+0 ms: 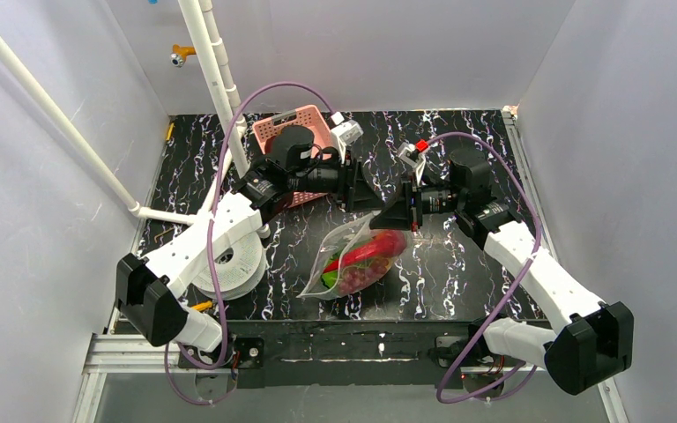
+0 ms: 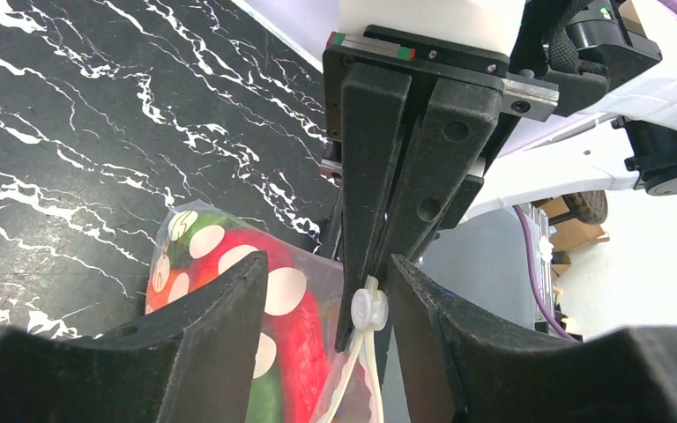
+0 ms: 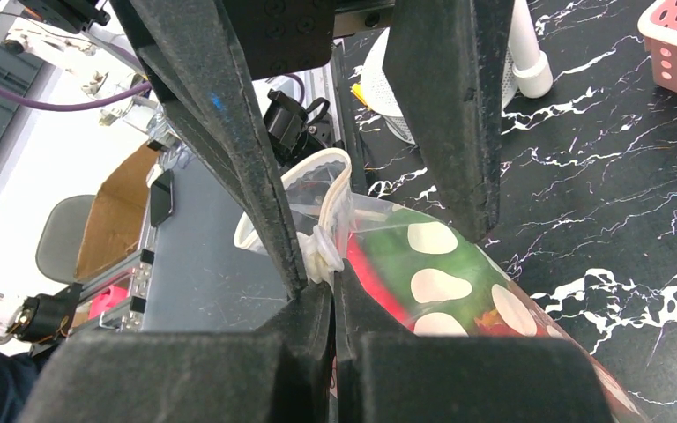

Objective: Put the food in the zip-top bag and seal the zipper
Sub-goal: Zip the zipper food storage bag at the center of the board.

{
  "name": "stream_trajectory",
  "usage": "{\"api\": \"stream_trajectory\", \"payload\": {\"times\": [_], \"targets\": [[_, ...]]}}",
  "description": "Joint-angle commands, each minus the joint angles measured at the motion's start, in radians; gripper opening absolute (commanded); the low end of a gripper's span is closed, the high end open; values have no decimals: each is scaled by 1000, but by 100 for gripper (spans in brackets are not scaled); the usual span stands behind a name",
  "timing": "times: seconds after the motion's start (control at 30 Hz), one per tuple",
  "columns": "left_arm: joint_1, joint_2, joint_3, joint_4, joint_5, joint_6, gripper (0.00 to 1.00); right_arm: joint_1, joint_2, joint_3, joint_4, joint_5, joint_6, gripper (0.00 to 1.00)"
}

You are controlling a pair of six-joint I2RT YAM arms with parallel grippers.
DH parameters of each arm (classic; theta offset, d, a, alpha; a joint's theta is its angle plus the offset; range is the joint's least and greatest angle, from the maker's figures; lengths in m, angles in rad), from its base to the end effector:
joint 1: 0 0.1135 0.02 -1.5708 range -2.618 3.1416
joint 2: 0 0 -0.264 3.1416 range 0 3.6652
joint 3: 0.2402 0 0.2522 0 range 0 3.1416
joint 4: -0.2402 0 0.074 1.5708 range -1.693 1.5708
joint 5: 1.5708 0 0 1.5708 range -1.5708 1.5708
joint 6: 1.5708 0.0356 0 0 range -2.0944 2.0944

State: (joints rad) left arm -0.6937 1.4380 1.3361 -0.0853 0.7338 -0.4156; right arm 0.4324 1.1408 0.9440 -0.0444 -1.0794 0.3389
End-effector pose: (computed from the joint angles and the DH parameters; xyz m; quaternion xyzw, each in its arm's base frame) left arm 0.2412 -0.2316 0.3913 0.3263 0.6802 -0.5484 0.3607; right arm 0.2139 0.1333 0.3427 -0.3482 0.6596 0.5738 0.3382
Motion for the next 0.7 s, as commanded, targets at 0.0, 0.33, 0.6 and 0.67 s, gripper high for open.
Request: {"api": "stream_trajectory", "payload": {"times": [0.0,0.33,0.6,0.67], "targets": [[-9,-51,-25,10,58,26,52,4,-27,8,69,-8,21,1],[-10,-106,-61,1,42,58,48,3,-19,19,62,-13,22,1],[-22,-92,-48,-1,54,60,35,3,-25,21,58,-7,23,1],[-24,-91,-52,-4,57,61,34,3,-26,22,57,-7,22,1]]}}
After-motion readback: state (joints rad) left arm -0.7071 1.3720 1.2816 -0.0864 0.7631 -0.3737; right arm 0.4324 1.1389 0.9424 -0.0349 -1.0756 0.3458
